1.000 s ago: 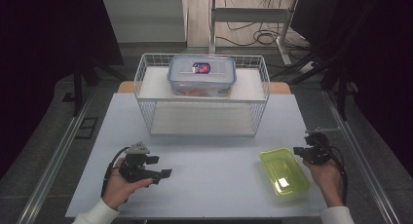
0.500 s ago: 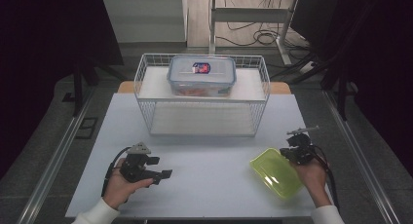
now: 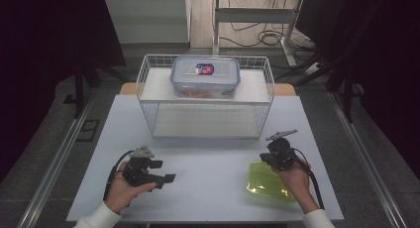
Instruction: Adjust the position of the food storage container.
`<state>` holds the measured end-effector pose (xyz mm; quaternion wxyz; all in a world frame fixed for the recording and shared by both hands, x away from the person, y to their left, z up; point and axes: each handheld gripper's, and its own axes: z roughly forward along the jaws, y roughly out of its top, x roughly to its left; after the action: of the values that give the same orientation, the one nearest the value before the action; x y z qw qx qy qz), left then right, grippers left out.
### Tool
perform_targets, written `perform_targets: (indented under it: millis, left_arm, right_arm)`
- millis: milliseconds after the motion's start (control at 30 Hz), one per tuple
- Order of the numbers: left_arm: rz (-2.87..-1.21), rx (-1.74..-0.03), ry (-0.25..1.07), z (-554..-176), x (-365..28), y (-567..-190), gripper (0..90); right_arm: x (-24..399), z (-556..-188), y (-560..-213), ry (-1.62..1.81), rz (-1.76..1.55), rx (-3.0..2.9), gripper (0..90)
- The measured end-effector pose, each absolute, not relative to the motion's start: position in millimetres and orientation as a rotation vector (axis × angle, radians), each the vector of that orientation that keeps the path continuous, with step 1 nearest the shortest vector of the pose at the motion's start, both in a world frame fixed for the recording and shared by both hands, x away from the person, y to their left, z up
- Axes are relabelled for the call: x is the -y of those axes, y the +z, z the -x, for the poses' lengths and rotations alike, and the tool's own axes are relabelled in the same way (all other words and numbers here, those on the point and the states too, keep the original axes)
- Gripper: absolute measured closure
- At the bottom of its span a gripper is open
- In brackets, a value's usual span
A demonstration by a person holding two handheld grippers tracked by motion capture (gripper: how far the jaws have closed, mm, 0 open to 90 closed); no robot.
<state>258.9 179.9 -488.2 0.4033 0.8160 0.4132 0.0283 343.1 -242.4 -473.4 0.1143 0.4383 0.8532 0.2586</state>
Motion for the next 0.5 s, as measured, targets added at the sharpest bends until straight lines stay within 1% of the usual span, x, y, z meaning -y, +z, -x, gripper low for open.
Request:
perform_targets:
  millis: [133, 267, 400, 433, 500]
  left_arm:
    - [-2.061, -1.043, 0.072, -258.5, -179.8, -488.2, 24.3]
    - [-2.054, -1.046, 0.073, -258.2, -180.7, -487.3, 24.2]
    - [-2.056, -1.046, 0.075, -258.0, -180.3, -487.6, 24.3]
    - [-2.056, -1.046, 0.075, -258.0, -180.3, -487.6, 24.3]
    - [-2.051, -1.051, 0.082, -257.9, -180.6, -487.5, 24.3]
  right_arm:
    - [243.3, -342.0, -471.9, 0.762, -1.278, -2.486, 88.9]
    - [269.7, -336.4, -454.3, 0.866, -1.364, -2.412, 88.9]
    - [291.8, -322.1, -447.1, 0.868, -1.415, -2.352, 89.0]
    - [291.8, -322.1, -447.1, 0.868, -1.415, -2.352, 89.0]
    - [310.8, -306.6, -442.2, 0.828, -1.452, -2.292, 89.0]
